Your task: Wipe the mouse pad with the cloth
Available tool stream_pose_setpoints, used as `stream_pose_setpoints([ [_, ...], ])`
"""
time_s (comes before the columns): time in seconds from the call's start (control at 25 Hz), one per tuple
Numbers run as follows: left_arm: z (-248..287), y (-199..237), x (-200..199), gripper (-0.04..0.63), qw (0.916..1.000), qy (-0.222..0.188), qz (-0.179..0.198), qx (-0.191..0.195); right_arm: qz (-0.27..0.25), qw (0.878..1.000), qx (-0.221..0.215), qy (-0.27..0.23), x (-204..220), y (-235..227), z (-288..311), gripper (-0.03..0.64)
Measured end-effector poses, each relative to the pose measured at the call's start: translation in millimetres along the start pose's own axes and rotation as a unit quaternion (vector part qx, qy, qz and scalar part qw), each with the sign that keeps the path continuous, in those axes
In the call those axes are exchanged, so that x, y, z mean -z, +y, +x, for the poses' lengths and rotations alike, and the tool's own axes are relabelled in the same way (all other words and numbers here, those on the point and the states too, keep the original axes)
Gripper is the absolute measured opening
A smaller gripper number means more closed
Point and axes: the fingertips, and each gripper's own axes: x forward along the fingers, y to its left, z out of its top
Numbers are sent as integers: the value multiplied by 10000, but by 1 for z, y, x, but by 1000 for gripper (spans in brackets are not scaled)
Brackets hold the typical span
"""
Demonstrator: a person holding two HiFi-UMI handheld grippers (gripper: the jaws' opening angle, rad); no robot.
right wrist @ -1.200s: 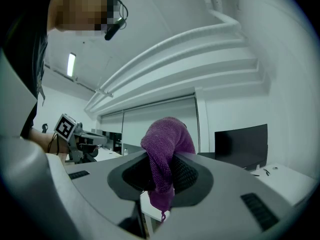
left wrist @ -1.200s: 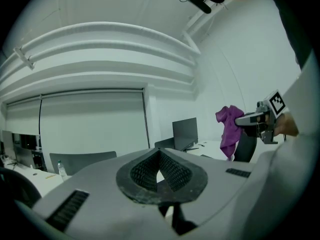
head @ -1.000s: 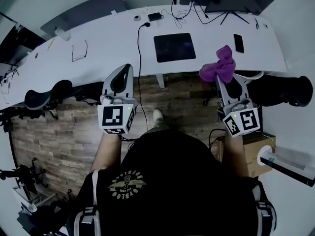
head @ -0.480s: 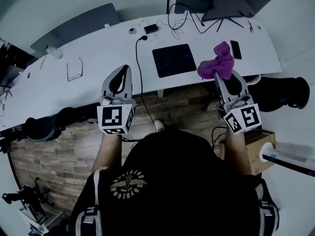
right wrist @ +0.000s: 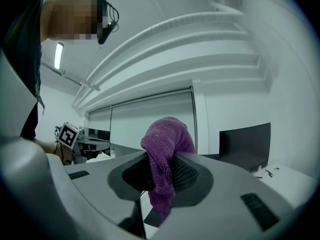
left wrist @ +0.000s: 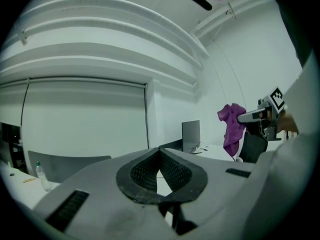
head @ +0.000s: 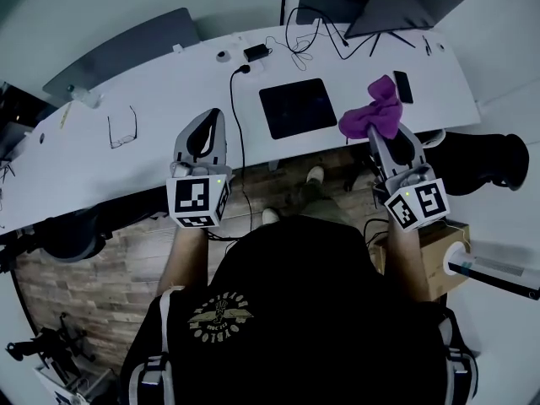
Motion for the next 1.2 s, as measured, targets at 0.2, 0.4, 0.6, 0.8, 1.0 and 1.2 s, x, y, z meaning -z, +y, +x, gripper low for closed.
stream_pose_setpoints([
  [0.2,3,24,5,2,9993,30,-88,-362,-106,9992,-394,-33,-7,4,35,92],
  [0.4,11,49,5,2,9971,62,-77,-759,-97,9969,-781,-85,-8,-2,84,92],
  [0.6,24,67,26,2,9941,305,-176,-1022,-30,9921,-1251,115,11,-1,135,92],
  [0.8,48,72,52,2,9922,589,-278,-1065,68,9869,-1491,605,56,-11,179,92],
  [1.0,72,57,94,2,9885,1080,-413,-971,373,9786,-1707,1085,121,-24,215,92],
  [1.2,99,48,118,2,9889,1071,-462,-917,480,9713,-1864,1397,166,-29,243,92],
])
